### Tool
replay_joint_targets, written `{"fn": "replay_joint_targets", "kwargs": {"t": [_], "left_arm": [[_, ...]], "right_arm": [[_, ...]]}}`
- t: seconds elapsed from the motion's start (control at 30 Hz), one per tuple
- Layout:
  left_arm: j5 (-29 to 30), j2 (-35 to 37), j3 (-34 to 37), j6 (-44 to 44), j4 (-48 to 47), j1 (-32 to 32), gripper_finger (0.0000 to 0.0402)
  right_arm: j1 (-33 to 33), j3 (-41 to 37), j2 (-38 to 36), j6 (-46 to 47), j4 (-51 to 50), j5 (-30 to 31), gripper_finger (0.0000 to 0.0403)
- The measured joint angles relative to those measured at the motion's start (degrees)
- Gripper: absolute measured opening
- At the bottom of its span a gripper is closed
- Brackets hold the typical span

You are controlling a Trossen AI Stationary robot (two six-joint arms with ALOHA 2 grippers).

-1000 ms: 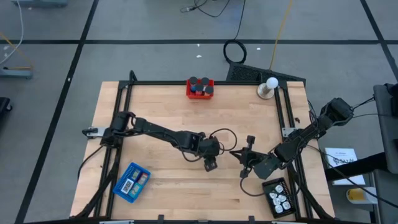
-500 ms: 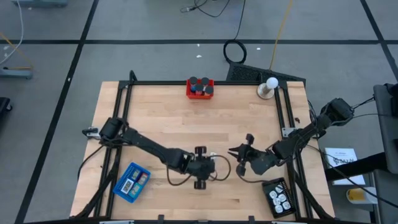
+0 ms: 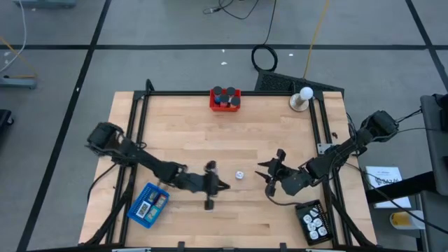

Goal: Pick & Place Office items
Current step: Put the dark blue charger adapter into the black bin

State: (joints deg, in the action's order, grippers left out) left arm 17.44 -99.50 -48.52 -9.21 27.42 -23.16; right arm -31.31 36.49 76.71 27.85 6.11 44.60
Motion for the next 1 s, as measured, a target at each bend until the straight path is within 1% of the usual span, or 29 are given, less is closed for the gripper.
{"fn": "replay_joint_targets", "kwargs": {"t": [0.07,0.1,0.17,0.23,0.3,0.37,0.5,0.53,0.57,0.6,0.67,0.77,0.83,0.87,1.0], "left_arm": [[2.19,3.3,5.33,-0.65,3.26,-0.36,0.0024],[2.4,4.62,7.2,-1.74,4.68,-0.29,0.0025],[2.33,7.56,11.57,-4.27,5.73,0.29,0.0025],[2.98,9.15,15.76,-4.86,8.52,0.78,0.0025],[4.59,9.69,20.24,-4.8,13.65,1.03,0.0025],[5.69,9.7,24.32,-3.94,21.17,1.48,0.002],[6.79,9.4,30.98,-2.96,33.22,2.85,0.0004],[6.78,9.4,32.25,-2.38,35.53,3.17,0.0004],[6.67,9.41,33.17,-1.47,38.12,3.44,0.0007],[6.61,9.42,33.84,-0.26,40.6,3.61,0.0011],[6.45,9.46,34.7,2.35,43.86,4.0,0.0018],[6.2,9.46,34.76,4.81,44.35,4.93,0.0018],[6.18,9.46,34.76,4.87,44.31,5.86,0.0012],[6.16,9.46,34.76,4.89,44.15,6.22,0.0009],[4.88,9.43,34.76,6.26,42.73,7.5,0.0005]], "right_arm": [[0.96,0.0,0.0,0.32,0.11,-0.06,0.0166],[1.72,0.0,0.0,0.53,0.19,-1.04,0.0174],[3.81,0.0,0.04,0.4,0.9,-4.78,0.0186],[6.36,0.77,0.04,-0.09,1.04,-10.61,0.0183],[8.65,2.5,0.02,0.21,-1.25,-14.99,0.016],[10.69,5.77,0.04,1.19,-6.5,-18.55,0.0124],[14.12,14.59,1.3,4.11,-24.0,-22.72,0.0034],[14.8,16.86,2.25,4.61,-28.24,-23.72,0.0017],[15.29,19.1,3.39,4.88,-31.61,-24.16,0.0009],[15.63,21.19,4.68,5.21,-33.93,-25.02,0.0009],[16.28,25.12,7.99,5.77,-36.74,-26.9,0.0027],[17.74,30.43,13.68,6.01,-37.79,-32.54,0.0067],[19.02,33.88,17.9,5.94,-38.51,-35.03,0.0096],[19.48,35.55,19.8,5.53,-39.35,-35.75,0.0112],[20.16,40.46,25.24,0.99,-43.31,-35.51,0.0176]]}}
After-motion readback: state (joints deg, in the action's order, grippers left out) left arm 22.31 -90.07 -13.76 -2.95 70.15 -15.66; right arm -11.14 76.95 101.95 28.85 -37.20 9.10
